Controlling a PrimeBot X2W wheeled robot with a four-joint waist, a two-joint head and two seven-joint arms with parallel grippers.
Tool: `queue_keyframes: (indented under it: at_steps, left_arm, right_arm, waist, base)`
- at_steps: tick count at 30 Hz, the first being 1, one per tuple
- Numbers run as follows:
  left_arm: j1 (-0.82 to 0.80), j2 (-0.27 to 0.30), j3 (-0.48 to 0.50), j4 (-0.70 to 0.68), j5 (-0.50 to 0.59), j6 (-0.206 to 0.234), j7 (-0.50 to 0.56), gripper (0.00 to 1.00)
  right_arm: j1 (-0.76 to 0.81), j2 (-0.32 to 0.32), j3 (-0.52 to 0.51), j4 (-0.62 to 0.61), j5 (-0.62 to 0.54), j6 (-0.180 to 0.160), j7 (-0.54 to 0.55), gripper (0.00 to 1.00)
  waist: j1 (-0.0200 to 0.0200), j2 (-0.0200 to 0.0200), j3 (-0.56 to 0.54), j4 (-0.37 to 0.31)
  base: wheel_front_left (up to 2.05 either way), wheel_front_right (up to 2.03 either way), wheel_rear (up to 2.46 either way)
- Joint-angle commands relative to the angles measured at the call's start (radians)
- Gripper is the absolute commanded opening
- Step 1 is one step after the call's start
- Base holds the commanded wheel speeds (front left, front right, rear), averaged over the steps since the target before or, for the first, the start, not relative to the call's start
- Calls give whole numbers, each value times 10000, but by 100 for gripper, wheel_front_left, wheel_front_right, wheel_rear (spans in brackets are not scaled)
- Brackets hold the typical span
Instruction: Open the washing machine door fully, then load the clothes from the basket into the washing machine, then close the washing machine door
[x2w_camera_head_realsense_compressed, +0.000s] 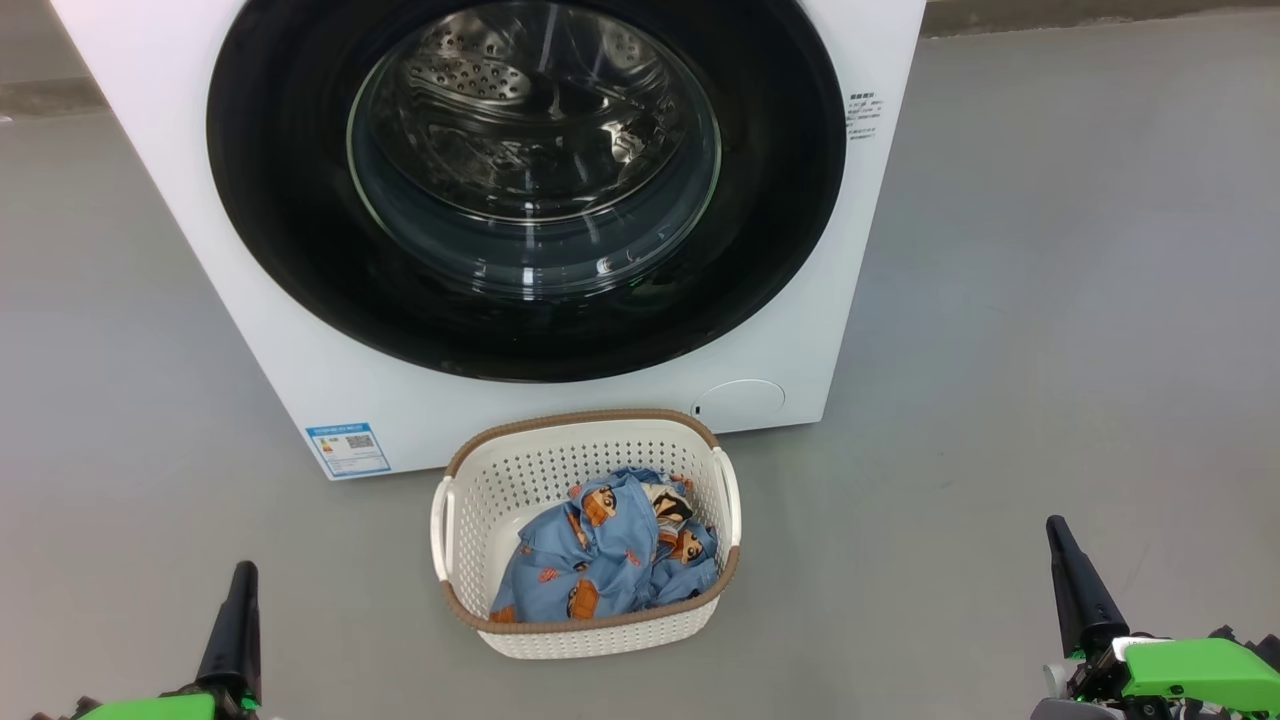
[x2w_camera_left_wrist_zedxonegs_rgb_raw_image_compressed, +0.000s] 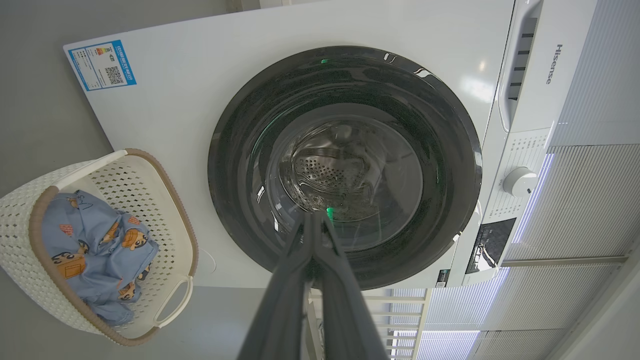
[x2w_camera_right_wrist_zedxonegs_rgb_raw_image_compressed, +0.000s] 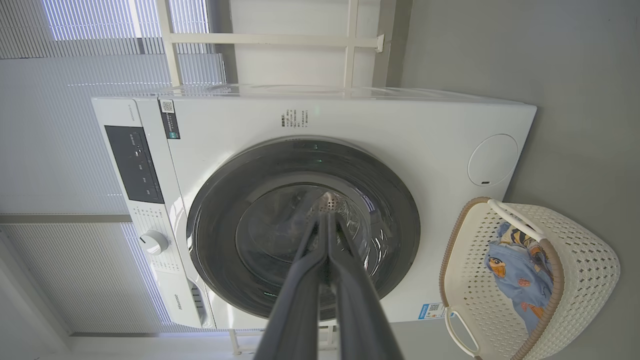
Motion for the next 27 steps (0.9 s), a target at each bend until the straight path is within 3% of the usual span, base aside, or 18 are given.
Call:
queue_keyframes:
  at_steps: [1,27]
  left_arm:
    - [-395,163,321,-182,45,-40,39,0]
    - [-395,162,322,-182,45,-40,39,0]
  right_arm:
    - [-397,-125,278,-246,46,-11,76,0]
    - [-397,-125,278,-246,46,-11,76,0]
  waist:
    - [0,0,0,0]
    - [0,0,0,0]
  base:
    - [0,0,0]
    - [0,0,0]
